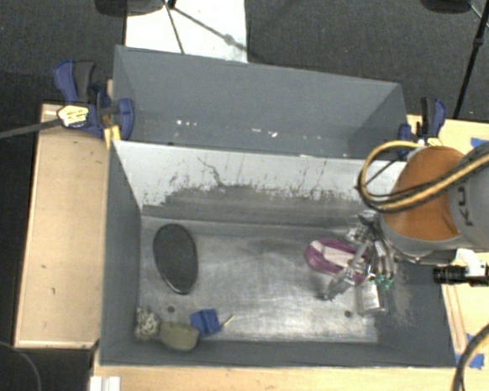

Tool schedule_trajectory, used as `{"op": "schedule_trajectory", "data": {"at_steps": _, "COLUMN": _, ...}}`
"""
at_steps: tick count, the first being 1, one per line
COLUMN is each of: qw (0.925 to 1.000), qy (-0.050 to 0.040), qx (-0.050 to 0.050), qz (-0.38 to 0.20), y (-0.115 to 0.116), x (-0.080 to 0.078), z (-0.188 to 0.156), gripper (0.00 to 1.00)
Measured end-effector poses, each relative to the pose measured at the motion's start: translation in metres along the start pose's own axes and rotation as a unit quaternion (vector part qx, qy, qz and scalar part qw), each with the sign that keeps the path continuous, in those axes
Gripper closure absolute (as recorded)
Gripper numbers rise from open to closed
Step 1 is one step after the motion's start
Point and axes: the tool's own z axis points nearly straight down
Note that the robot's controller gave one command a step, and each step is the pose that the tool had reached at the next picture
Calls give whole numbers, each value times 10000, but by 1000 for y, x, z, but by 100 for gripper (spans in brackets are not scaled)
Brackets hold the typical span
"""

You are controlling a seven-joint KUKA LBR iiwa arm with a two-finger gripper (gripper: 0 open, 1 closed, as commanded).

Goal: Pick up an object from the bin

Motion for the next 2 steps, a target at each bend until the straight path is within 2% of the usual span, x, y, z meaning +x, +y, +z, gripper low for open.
{"op": "schedule_trajectory", "data": {"at_steps": 1, "qw": 10000, "qy": 18, "qx": 1, "qz": -18, "y": 0, "x": 0, "z": -1, "gripper": 100}}
{"op": "schedule_trajectory", "data": {"at_steps": 2, "qw": 10000, "qy": -8, "qx": 0, "qz": -50, "y": 0, "x": -1, "z": -17, "gripper": 100}}
